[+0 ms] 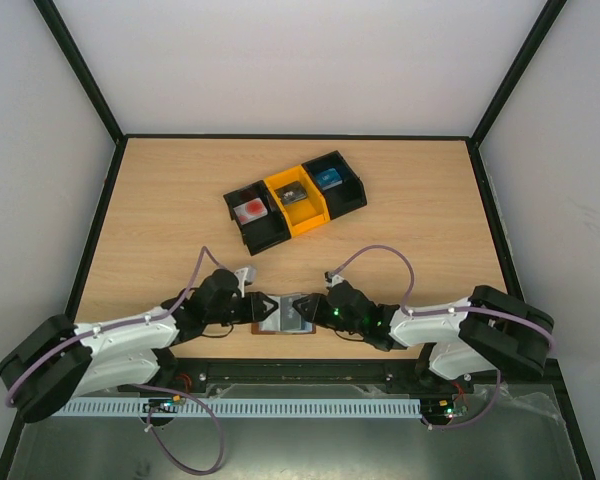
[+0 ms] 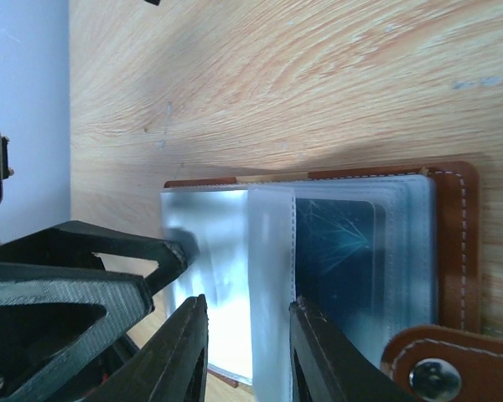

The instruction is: Take the credit cards out of the card holder

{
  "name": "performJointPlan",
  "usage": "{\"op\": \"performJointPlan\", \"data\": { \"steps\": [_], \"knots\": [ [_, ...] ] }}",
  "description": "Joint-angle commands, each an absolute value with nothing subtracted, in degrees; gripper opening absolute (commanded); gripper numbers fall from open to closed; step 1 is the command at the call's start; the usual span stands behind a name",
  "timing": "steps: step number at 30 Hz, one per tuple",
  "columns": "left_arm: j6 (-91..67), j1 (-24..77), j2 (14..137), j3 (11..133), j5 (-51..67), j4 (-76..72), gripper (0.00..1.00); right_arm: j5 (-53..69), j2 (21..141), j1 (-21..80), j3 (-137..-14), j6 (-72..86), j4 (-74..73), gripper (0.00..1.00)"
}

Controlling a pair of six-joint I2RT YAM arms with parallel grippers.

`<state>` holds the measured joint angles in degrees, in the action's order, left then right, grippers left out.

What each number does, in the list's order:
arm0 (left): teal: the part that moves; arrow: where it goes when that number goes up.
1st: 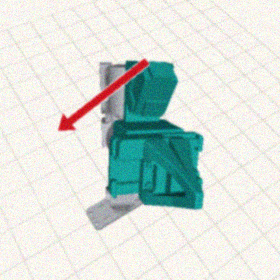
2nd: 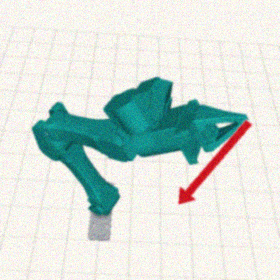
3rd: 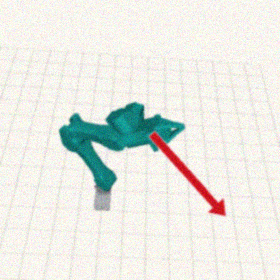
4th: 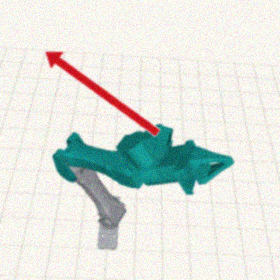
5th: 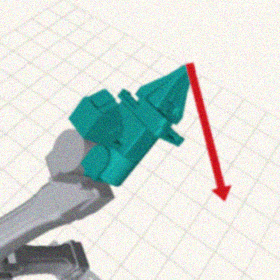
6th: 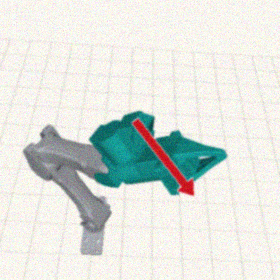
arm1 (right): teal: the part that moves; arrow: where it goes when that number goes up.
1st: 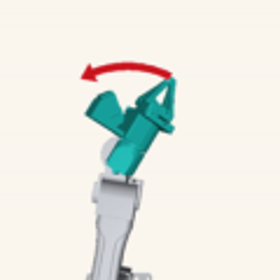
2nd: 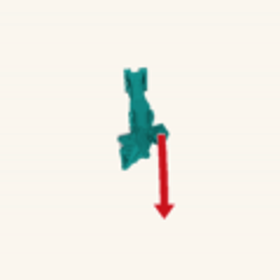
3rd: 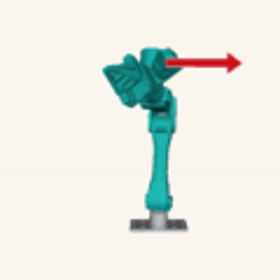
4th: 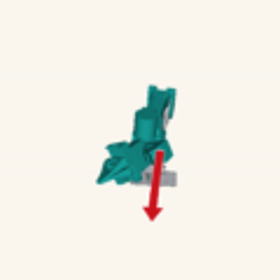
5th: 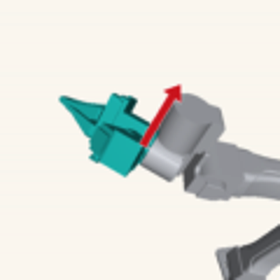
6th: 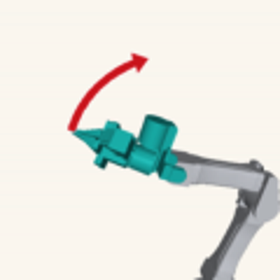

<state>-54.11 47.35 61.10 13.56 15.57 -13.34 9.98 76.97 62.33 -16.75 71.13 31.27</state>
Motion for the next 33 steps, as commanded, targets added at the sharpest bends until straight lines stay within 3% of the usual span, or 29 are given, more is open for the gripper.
{"op": "performJointPlan", "data": {
  "steps": [1, 16, 28, 33],
  "knots": [
    [-52.73, 47.45, 57.07, 14.53, 9.02, -3.82, 0.45, 10.69, 78.82, 62.68, -16.48, 72.92, 36.06, 0.28],
    [-50.88, 47.42, 52.33, 13.33, 2.73, 2.39, 0.49, 11.99, 80.65, 62.67, -16.71, 73.04, 40.25, 0.27],
    [-51.73, 47.46, 54.01, 10.72, 5.79, -3.28, 0.32, 16.00, 81.20, 62.67, -18.32, 72.98, 43.29, 0.28],
    [-53.28, 47.47, 55.23, 9.41, 8.06, -8.04, 0.30, 17.31, 82.50, 62.76, -20.41, 72.36, 42.96, 0.28]
  ]
}}
